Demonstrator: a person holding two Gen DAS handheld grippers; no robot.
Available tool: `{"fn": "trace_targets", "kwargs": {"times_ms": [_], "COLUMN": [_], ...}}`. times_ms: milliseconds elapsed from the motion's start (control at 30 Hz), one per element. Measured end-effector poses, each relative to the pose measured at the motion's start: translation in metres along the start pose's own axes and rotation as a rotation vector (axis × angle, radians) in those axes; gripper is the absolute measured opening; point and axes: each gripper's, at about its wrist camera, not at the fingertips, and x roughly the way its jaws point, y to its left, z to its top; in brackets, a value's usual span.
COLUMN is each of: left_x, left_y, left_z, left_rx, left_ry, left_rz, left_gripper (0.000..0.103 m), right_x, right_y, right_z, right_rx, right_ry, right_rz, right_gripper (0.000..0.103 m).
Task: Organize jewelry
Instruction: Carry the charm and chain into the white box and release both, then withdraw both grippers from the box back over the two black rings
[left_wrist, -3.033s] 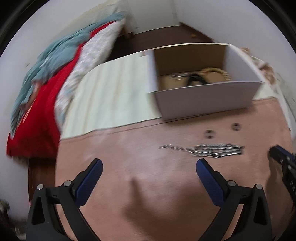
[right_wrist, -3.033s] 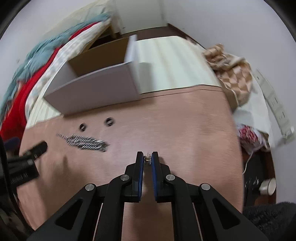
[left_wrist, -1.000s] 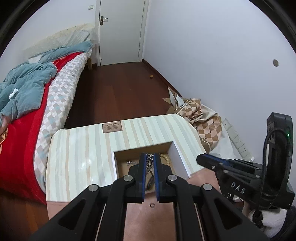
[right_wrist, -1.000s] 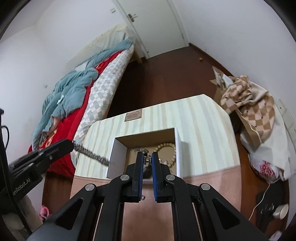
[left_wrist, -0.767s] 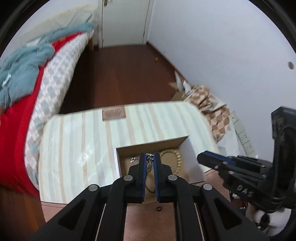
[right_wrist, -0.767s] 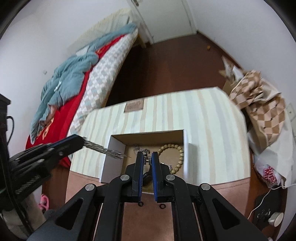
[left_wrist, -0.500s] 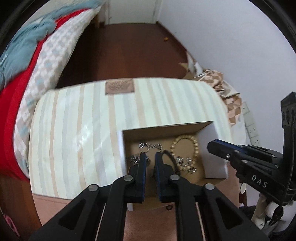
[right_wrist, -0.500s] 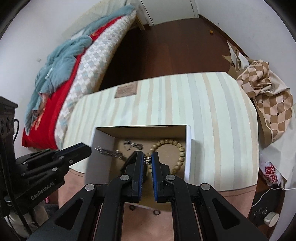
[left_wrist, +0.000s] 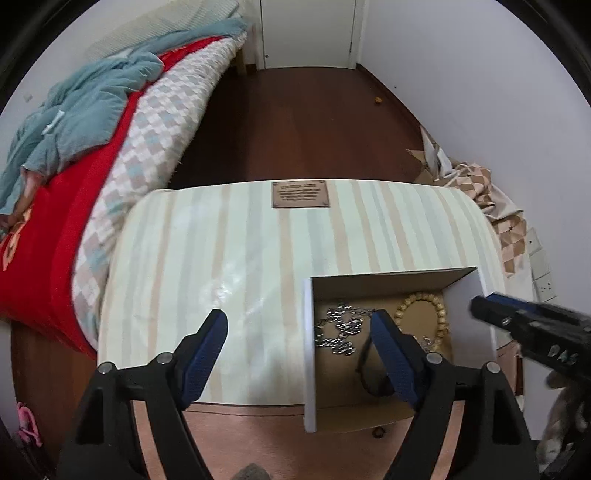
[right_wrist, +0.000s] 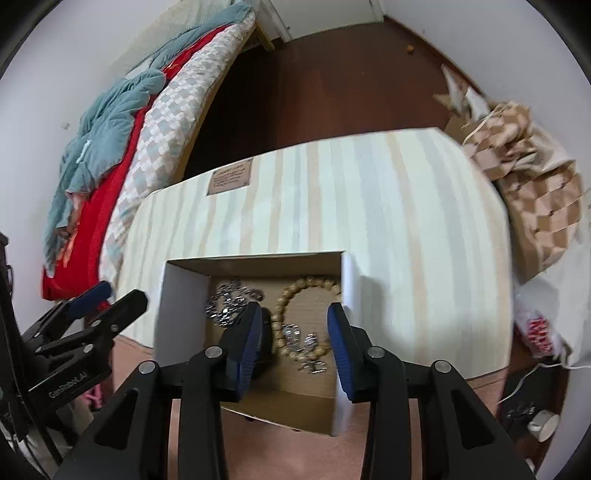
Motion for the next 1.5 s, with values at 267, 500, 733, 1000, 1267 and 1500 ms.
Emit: {"fn": "trace_targets", "kwargs": {"times_ms": [267,500,733,1000,1267,1500], "left_x": [-0.001,-0.011,-0.033,-0.068,-0.102,-0.131], "left_y": [0.005,-0.001,0.006,0.011,0.011,0.01], "left_z": [-0.023,-0.047,-0.064,-0.078,-0.092,-0.102], "left_rx": [0.019,0.048,0.032,0.011,-0.012,-0.029], "left_ry": [-0.023,-0.056,-0.082,-0.121,-0.158,-0.201], "left_rz": [0.092,0.13,0.15,0.137,0.107,0.1], "left_gripper": [0.103,0.103,0.103,0.103,0.103,0.103], "right_x": [-0.028,-0.021,-0.034,-0.068,-0.103,-0.134], "right_y": [0.004,0.011,0.026,0.046,0.063,0.075], "right_z": [-0.023,-0.064,-0.087,-0.1,-0.119,-0.137], "right_rx": [-0.029,-0.069,-0.082,-0.101,-0.126,-0.146], "right_ry": [-0.072,-0.04,-0.07,-0.128,-0.185,-0.246], "right_rz": [-0.12,-0.304,-0.326,-0.328,-0.343,-0.357], "right_gripper": [0.082,0.1,0.101,0.101,0.102,0.102]}}
